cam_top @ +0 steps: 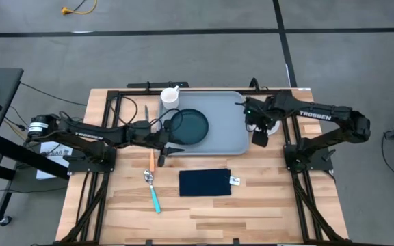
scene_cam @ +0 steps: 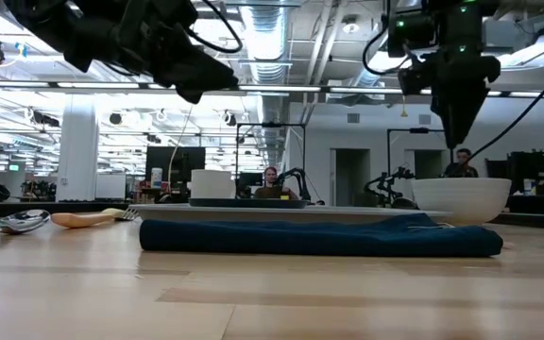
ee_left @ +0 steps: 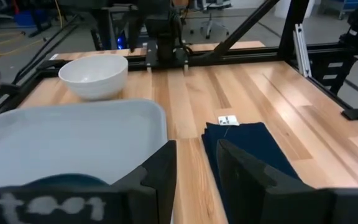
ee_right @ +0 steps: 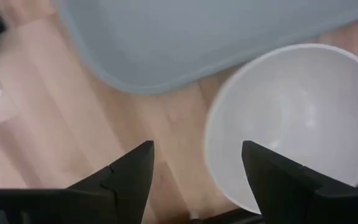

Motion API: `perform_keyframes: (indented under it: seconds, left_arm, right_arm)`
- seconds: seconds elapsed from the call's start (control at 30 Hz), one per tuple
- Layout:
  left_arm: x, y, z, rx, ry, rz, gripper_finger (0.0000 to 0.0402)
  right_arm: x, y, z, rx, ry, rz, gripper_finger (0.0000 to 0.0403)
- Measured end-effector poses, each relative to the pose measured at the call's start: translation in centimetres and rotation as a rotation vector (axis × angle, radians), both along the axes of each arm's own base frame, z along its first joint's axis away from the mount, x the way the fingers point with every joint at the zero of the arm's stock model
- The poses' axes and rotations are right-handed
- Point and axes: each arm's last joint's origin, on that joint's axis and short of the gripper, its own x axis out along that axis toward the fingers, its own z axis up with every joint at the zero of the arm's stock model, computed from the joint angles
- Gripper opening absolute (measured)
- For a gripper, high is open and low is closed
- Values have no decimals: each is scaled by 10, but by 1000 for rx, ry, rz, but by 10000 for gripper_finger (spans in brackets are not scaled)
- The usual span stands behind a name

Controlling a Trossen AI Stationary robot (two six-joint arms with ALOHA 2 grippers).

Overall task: Set up tray
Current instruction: Stack the white bowl on top of the black plate on the gray tray

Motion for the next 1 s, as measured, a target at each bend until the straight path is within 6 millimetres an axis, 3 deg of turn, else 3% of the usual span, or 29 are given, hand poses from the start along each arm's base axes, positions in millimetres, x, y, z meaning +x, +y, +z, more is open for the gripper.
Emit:
perform_keyframes:
  seconds: [0.27, 1.0]
  left_arm:
    - [0, 0, -2, -1, 8, 0, 105]
    - [1, -11, -2, 1, 7, -43, 105]
  right_arm:
    - [4, 7, -1, -1, -12, 39, 237]
    - [-11, 12, -55, -62, 106, 22, 237]
